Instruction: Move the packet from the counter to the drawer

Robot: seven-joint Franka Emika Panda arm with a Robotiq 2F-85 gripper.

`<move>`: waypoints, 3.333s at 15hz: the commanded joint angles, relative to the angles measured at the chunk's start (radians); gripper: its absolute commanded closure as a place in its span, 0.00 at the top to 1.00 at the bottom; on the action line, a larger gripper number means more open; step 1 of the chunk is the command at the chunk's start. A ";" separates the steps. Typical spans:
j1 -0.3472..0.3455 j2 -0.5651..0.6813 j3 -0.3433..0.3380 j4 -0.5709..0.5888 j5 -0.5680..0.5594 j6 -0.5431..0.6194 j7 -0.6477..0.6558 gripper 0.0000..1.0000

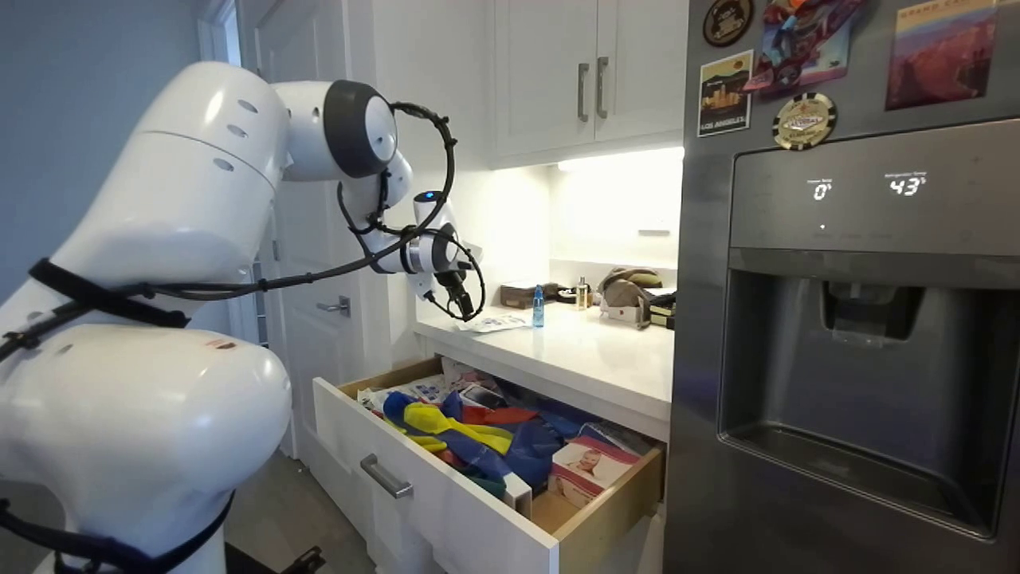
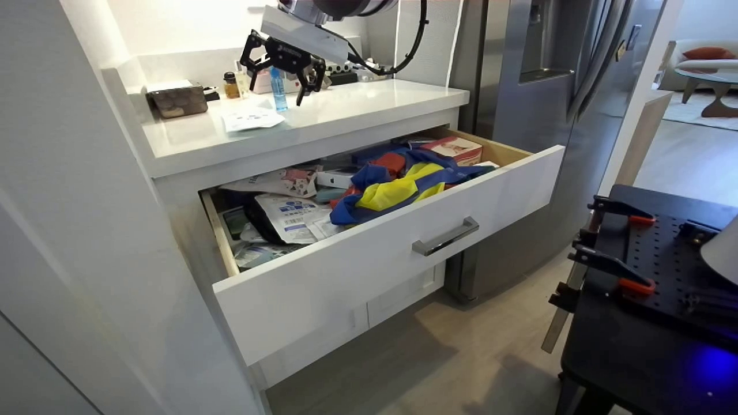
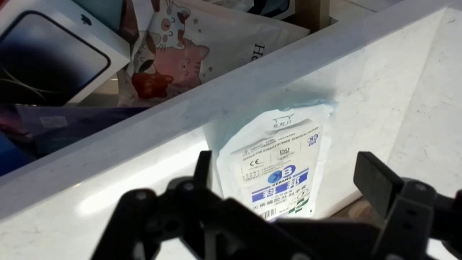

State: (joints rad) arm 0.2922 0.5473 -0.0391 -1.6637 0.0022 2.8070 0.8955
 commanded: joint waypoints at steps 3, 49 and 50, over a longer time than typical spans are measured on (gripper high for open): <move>0.026 0.048 -0.041 0.077 0.012 -0.088 0.060 1.00; 0.018 0.086 0.022 0.109 0.045 -0.091 -0.057 0.02; 0.018 0.064 0.031 0.081 0.048 -0.096 -0.068 0.02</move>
State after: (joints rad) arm 0.3208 0.7151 -0.0439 -1.4676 0.0235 2.7455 0.8814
